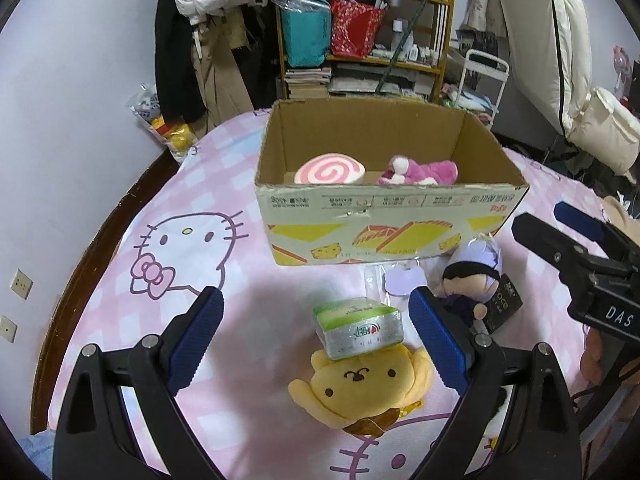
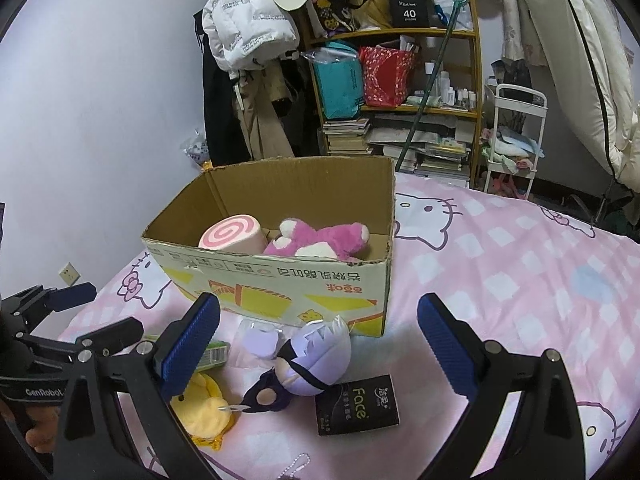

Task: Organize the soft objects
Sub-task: 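Move both tools back toward the remaining items beside the box, then grasp the green tissue pack with the left tool while the right tool grasps the purple-haired doll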

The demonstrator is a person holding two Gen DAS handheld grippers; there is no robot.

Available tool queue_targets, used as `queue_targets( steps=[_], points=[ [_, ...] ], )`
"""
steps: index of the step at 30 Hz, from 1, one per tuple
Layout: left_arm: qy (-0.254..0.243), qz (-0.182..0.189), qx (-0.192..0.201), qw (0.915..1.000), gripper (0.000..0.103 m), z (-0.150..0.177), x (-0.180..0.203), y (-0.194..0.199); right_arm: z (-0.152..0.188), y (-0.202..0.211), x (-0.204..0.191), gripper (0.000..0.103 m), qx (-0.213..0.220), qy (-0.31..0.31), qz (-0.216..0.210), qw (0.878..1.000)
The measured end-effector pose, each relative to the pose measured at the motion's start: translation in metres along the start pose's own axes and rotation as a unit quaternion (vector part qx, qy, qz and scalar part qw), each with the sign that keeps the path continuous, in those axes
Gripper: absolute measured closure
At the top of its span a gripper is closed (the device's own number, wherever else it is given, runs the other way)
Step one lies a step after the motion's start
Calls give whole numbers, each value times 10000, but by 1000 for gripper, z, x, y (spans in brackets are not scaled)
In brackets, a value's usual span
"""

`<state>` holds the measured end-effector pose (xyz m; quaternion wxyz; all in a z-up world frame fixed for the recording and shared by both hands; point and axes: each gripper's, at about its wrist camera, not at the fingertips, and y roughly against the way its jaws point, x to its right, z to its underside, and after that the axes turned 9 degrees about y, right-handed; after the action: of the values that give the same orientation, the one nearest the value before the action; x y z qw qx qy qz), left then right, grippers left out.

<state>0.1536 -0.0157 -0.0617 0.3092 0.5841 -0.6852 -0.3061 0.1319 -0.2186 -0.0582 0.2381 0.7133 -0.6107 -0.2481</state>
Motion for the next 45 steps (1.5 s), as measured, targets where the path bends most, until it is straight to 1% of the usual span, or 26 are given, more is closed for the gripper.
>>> queue_targets(
  steps=[8,15,23,26,31,37,39,40,42,43,44,45],
  points=[
    [-207,-28,-275,9994,10,3,10,-20,1,-19,6,0,-248,-17,-54,9997],
    [-208,-35,-561,9982,10,8,12,-39,5,-32,10,0,-476,-100,-175,9987],
    [-274,-91,-792,9964,10,11,16,-53,7,-44,9,0,-665,-114,-184,9976],
    [-300,-110,-854,9958,10,11,17,-57,9,-47,6,0,-712,-57,-95,9974],
    [-328,-155,-947,9948,10,13,18,-62,10,-50,8,0,-788,-118,-112,9968],
    [-356,-224,-1004,9941,10,15,20,-65,13,-59,11,0,-973,-272,-264,9945],
    [-343,-172,-1021,9940,10,15,19,-66,12,-62,12,0,-1024,-321,-354,9936],
    [-331,-147,-1028,9940,10,15,19,-66,12,-63,12,2,-1046,-325,-381,9932],
    [-296,-90,-1040,9941,11,15,19,-66,13,-65,10,8,-1128,-284,-424,9923],
    [-295,-84,-1036,9941,14,15,19,-66,14,-67,8,13,-1187,-244,-438,9917],
    [-311,-93,-1050,9939,19,15,18,-67,15,-69,6,16,-1238,-205,-433,9911],
    [-323,-89,-1068,9937,20,16,19,-67,16,-70,4,17,-1293,-157,-401,9907]
  ],
)
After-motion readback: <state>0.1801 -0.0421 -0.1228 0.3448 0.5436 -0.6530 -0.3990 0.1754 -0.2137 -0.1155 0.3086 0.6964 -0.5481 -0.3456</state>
